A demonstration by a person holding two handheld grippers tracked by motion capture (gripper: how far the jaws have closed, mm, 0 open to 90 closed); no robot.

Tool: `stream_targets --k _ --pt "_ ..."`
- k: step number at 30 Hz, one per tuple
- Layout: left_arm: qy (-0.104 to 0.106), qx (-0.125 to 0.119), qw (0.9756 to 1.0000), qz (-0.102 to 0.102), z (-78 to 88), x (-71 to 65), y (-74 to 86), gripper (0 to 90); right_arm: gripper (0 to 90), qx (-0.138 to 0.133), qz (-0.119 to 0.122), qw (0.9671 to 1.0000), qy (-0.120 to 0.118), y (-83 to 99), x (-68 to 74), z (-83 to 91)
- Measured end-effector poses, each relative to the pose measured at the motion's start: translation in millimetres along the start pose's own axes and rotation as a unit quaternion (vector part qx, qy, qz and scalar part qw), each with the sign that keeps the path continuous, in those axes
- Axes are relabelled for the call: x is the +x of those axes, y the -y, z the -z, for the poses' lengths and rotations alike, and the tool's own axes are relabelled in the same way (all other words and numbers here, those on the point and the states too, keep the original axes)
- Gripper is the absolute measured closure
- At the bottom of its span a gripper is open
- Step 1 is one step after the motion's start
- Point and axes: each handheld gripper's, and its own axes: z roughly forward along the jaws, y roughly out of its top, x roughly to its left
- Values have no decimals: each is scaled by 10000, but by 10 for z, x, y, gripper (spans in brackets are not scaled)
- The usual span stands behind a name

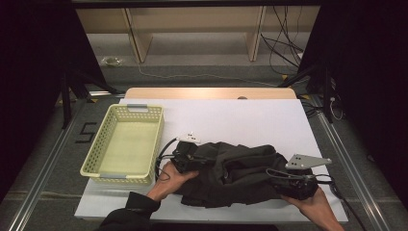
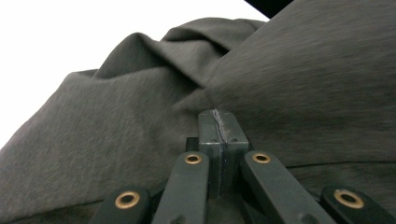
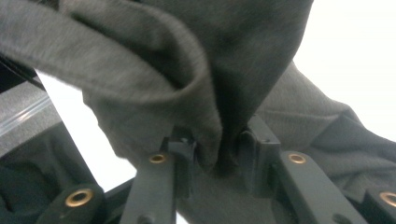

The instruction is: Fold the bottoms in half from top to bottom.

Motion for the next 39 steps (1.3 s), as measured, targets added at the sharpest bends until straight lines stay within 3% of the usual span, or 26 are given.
stream_targets --k 8,12,15,19,21,25,30,31,32,34,36,39 --pt "-126 207 9995 189 -33 130 79 891 580 103 31 9999 -22 98 11 159" --pt "-158 229 9993 264 -37 179 103 891 601 179 -104 9995 225 155 -42 234" --pt "-210 227 9991 302 -30 194 112 891 622 185 -293 9973 647 152 -112 256" --pt "-198 263 9991 282 -22 170 123 890 615 -23 -653 9939 890 122 -273 271" --pt "-174 253 9992 265 -13 134 132 883 627 -80 -741 9938 821 81 -305 242" --pt "-190 208 9993 235 38 60 130 871 743 34 -512 9955 800 -7 -244 101" --pt "-320 188 9989 278 119 -17 133 800 788 288 -429 9955 793 -59 -204 -89" --pt "-500 225 9980 319 159 -50 138 763 773 324 -455 9951 812 -63 -197 -118" --pt "-500 225 9980 319 159 -50 138 724 773 324 -455 9951 812 -63 -197 -118" --pt "-578 281 9958 651 209 -73 153 655 628 449 -552 9931 927 -56 -182 -185" --pt "-662 358 9939 800 243 -103 172 587 530 574 -642 9909 1034 -36 -160 -247" --pt "-717 406 9920 956 282 -133 208 514 452 703 -735 9883 1133 -13 -115 -318"
